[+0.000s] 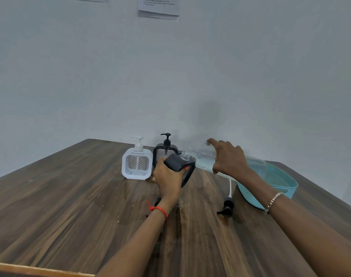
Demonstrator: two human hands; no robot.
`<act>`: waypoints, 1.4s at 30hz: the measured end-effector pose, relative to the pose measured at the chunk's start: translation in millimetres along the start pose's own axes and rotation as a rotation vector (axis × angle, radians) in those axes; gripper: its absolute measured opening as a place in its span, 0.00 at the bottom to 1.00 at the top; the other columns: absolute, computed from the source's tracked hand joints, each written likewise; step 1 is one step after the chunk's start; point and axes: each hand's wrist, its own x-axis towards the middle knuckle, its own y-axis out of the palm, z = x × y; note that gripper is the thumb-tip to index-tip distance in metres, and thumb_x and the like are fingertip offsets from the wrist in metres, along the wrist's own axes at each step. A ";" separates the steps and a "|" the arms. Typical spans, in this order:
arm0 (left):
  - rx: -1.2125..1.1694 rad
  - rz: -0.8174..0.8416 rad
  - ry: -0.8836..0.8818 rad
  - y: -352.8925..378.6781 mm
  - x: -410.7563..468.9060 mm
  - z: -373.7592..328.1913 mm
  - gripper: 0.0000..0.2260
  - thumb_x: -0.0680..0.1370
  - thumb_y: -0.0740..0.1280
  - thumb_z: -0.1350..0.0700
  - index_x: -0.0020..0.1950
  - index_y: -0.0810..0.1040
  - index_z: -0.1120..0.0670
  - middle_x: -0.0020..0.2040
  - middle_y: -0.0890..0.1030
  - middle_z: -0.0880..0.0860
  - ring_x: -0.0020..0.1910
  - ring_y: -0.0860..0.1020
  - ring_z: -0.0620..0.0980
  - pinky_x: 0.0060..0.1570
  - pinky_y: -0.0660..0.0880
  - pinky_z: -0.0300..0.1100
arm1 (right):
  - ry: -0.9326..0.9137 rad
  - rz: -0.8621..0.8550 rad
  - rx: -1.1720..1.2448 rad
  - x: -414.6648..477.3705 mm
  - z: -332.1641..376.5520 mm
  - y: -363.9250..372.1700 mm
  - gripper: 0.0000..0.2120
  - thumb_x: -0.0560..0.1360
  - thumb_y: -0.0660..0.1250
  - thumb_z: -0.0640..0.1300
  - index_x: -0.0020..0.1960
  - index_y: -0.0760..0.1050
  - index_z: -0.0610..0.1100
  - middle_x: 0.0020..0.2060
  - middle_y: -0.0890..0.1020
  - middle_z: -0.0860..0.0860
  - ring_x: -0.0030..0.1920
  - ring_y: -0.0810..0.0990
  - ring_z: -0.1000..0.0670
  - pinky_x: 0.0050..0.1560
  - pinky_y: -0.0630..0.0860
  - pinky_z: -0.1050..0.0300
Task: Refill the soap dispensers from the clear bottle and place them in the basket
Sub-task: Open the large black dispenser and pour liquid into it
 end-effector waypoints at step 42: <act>-0.152 0.127 -0.080 -11.2 21.5 0.8 0.23 0.59 0.81 0.57 0.48 0.74 0.54 0.44 0.80 0.53 0.45 0.79 0.53 0.46 0.78 0.45 | 0.181 -0.121 0.780 3.7 -18.4 13.3 0.36 0.53 0.82 0.41 0.58 0.71 0.46 0.45 0.78 0.46 0.45 0.76 0.47 0.36 0.71 0.61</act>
